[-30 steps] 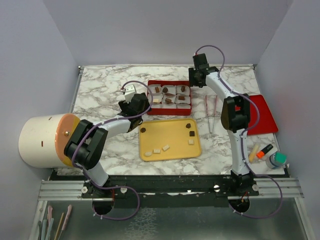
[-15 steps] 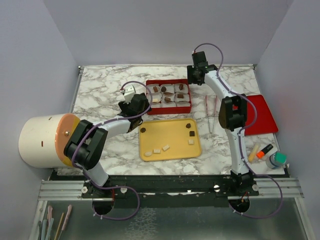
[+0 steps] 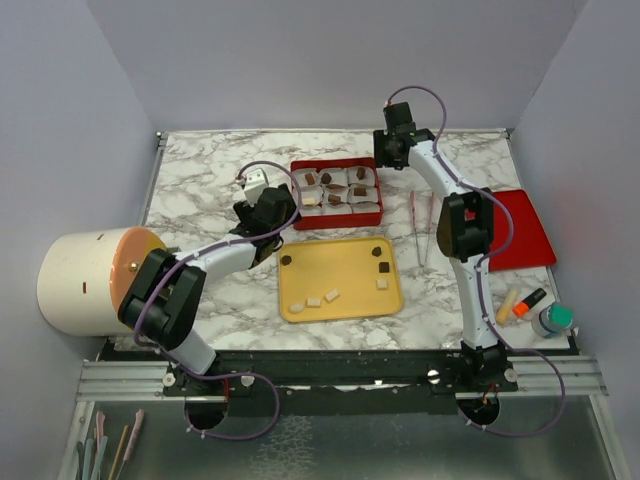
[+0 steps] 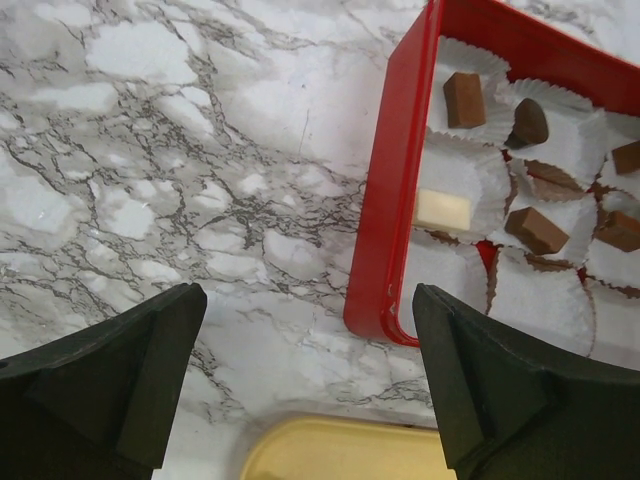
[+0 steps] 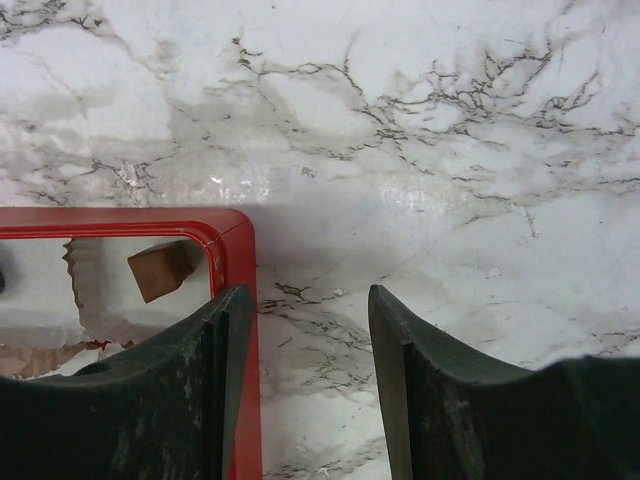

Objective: Pack the chocolate

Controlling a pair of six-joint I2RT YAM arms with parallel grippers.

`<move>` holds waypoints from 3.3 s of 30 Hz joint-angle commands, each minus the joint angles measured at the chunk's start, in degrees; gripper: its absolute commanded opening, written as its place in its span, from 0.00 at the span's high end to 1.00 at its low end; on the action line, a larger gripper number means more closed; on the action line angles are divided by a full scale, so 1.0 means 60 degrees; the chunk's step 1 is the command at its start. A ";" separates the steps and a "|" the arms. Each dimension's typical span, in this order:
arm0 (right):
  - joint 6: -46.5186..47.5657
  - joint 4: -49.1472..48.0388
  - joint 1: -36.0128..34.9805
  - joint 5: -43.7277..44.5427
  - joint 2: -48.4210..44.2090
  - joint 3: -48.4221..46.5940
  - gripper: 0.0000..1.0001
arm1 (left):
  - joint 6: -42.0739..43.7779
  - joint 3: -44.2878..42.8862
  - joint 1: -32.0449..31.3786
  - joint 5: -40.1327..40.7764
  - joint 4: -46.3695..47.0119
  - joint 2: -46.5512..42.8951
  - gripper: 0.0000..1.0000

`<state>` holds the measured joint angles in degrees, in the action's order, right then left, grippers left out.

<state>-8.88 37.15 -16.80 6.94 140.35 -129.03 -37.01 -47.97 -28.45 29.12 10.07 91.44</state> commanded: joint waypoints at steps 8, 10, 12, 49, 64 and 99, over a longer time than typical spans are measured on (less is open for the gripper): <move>0.0081 0.0760 -0.0028 0.2182 -0.2521 0.0869 0.44 | 0.0917 -0.0442 0.0010 0.0342 -0.0082 -0.1934 0.03; -0.0045 0.0922 -0.0028 0.2250 -0.3392 0.2087 0.44 | 0.0857 -0.0329 -0.0015 0.0074 -0.0149 -0.2290 0.03; -0.0129 0.0700 -0.0028 0.2296 -0.4638 0.3800 0.44 | 0.0771 -0.0204 -0.0080 -0.0225 -0.0260 -0.2574 0.03; 0.0474 -0.0800 0.3784 0.0202 -0.6962 0.9959 0.44 | 0.0031 0.1855 -0.1981 -0.0679 -0.0686 -0.6123 0.03; 0.0624 -0.1130 0.4295 -0.0018 -0.5801 0.9816 0.45 | 0.0077 0.1920 -0.2171 -0.0489 -0.0710 -0.6257 0.03; -0.0054 -0.1257 0.4437 0.0423 -0.6175 0.9408 1.00 | -0.0015 0.1917 -0.2169 -0.0361 -0.0608 -0.5736 0.03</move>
<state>-7.68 28.93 9.45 8.23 107.09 -70.89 -37.28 -36.60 -41.12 25.98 6.24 56.49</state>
